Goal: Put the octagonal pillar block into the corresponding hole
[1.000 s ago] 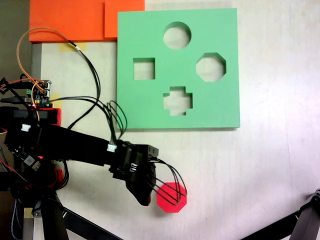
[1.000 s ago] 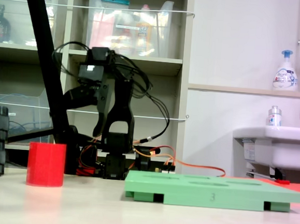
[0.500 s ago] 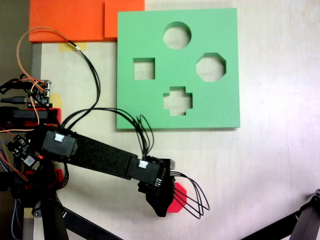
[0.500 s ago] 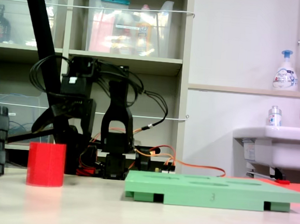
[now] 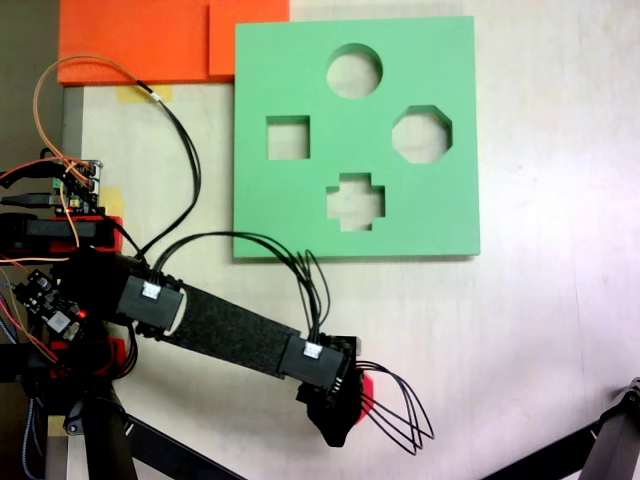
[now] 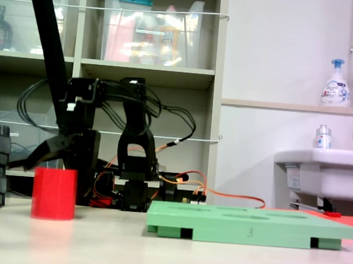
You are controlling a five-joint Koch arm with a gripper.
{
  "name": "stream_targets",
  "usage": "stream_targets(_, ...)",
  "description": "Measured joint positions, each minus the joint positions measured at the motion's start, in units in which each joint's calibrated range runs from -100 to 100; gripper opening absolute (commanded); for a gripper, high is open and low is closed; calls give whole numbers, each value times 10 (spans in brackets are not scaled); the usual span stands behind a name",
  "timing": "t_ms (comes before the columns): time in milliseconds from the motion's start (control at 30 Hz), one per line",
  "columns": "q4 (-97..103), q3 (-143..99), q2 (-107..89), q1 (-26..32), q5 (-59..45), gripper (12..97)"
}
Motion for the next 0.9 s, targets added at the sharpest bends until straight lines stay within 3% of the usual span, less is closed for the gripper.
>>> stream_targets(100, 2, 0, 19, 1, 0, 731)
stream_targets(233, 3, 2, 19, 5, 0, 546)
stream_targets(367, 4, 5, 10, 7, 0, 440)
stream_targets(900, -4, -44, -62, 2, 46, 430)
